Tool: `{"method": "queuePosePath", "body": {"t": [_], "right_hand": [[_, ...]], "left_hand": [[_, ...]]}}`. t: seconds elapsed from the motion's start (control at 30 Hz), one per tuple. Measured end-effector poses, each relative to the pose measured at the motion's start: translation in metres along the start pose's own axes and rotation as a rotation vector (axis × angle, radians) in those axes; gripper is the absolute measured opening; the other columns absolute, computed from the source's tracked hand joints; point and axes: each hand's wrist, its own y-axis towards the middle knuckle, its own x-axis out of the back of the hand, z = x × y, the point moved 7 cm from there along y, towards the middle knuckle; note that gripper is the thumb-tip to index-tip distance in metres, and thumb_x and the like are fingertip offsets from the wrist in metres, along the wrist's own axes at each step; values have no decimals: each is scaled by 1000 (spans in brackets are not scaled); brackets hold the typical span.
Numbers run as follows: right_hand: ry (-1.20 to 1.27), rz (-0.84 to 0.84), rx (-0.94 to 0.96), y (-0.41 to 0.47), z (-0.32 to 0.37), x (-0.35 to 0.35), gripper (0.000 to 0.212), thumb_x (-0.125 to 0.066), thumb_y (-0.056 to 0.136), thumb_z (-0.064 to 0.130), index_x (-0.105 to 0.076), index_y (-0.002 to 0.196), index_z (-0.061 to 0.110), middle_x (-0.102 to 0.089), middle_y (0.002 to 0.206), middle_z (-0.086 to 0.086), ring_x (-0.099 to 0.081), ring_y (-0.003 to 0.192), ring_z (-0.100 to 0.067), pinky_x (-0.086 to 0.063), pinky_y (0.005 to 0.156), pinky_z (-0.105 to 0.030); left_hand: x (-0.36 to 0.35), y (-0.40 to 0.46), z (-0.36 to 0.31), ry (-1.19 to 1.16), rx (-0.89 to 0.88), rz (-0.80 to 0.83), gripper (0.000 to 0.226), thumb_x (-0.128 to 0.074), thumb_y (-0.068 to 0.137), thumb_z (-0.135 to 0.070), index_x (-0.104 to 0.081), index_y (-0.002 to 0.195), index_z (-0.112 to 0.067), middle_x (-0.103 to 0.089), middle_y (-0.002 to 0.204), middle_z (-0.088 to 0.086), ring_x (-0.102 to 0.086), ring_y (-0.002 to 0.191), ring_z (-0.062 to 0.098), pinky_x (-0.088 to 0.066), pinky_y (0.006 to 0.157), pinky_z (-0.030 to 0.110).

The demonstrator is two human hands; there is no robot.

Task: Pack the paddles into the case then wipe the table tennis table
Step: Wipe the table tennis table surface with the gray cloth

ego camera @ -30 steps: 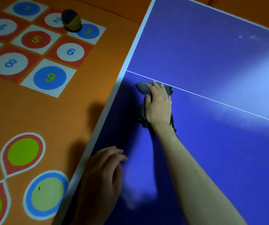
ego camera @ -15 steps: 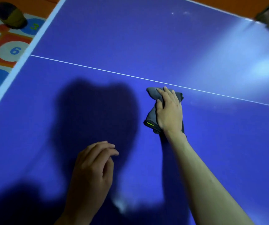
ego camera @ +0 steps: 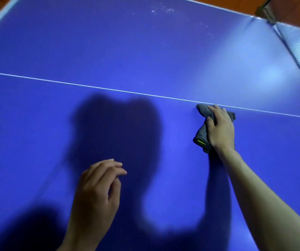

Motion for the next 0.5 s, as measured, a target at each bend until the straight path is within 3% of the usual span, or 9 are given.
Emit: {"method": "queuePosePath", "body": {"t": [0.1, 0.23, 0.33, 0.5], "right_hand": [[-20, -31, -25, 11, 5, -5, 46, -46, 103, 16, -54, 147, 28, -43, 161, 7, -24, 156, -21, -28, 119, -63], [-53, -41, -14, 13, 30, -21, 47, -45, 103, 14, -53, 148, 24, -44, 161, 4, -25, 156, -24, -25, 123, -52], [-51, -28, 32, 12, 73, -45, 47, -45, 102, 13, -55, 148, 23, -45, 160, 3, -26, 156, -25, -24, 123, -45], [-37, 13, 129, -10, 168, -101, 46, -45, 103, 15, -55, 147, 24, -45, 160, 4, -26, 155, -25, -25, 121, -52]], "left_hand": [[-1, 5, 6, 17, 2, 6, 30, -45, 96, -16, -75, 99, -18, -70, 112, -7, -61, 117, 14, -39, 101, 25], [10, 8, 22, 12, 29, -19, 30, -44, 96, -16, -75, 98, -18, -70, 112, -7, -62, 117, 15, -43, 99, 30], [26, 7, 38, 14, 30, -43, 30, -45, 97, -15, -75, 96, -17, -71, 111, -6, -62, 115, 14, -42, 101, 26], [63, 1, 74, 16, 49, -88, 30, -45, 96, -13, -75, 93, -16, -71, 110, -6, -64, 114, 15, -41, 101, 25]]}}
